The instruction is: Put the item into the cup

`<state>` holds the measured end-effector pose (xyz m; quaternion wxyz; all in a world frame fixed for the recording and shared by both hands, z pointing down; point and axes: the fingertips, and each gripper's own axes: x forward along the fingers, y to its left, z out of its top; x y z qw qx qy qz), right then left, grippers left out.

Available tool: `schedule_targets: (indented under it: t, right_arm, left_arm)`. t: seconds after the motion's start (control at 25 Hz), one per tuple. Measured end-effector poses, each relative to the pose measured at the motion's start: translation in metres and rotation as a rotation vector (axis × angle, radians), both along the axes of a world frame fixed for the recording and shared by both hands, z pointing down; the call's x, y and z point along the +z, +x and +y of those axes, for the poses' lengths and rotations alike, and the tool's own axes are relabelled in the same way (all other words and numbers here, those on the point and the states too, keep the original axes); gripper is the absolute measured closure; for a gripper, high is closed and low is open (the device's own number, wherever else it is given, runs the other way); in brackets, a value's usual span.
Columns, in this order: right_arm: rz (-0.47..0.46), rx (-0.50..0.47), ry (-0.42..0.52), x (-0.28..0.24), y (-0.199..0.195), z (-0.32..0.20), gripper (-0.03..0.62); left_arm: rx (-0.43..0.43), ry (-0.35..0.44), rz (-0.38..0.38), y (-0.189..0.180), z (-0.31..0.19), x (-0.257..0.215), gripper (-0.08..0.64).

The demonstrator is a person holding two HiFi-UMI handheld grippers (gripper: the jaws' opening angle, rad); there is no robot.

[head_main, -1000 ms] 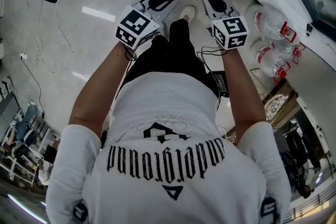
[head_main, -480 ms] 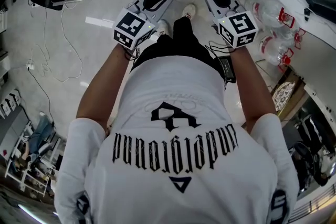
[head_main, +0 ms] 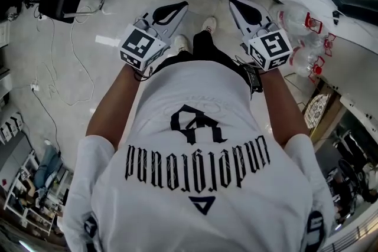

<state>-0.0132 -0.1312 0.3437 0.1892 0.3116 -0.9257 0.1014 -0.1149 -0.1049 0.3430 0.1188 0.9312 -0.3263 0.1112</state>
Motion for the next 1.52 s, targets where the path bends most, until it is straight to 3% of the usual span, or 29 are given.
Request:
schedule_targets:
  t: [0.2, 0.64, 0.96, 1.28, 1.52]
  right_arm:
    - [-0.016, 0.012, 0.054, -0.037, -0.002, 0.009, 0.577]
    - [-0.072, 0.047, 0.150, -0.106, -0.006, 0.033, 0.577]
    - [-0.075, 0.097, 0.175, -0.126, 0.003, 0.051, 0.578]
    - [-0.058, 0.107, 0.201, -0.142, 0.024, 0.068, 0.578]
    - [-0.081, 0.102, 0.195, -0.143, 0.054, 0.081, 0.577]
  left_arm:
    - [-0.012, 0.065, -0.021, -0.017, 0.005, -0.034, 0.548]
    - [-0.078, 0.144, 0.072, -0.047, 0.023, -0.113, 0.548]
    - [-0.081, 0.165, 0.100, -0.060, 0.035, -0.125, 0.548]
    - [-0.050, 0.186, 0.137, -0.041, 0.047, -0.136, 0.548]
    - [-0.049, 0.189, 0.133, -0.005, 0.058, -0.143, 0.548]
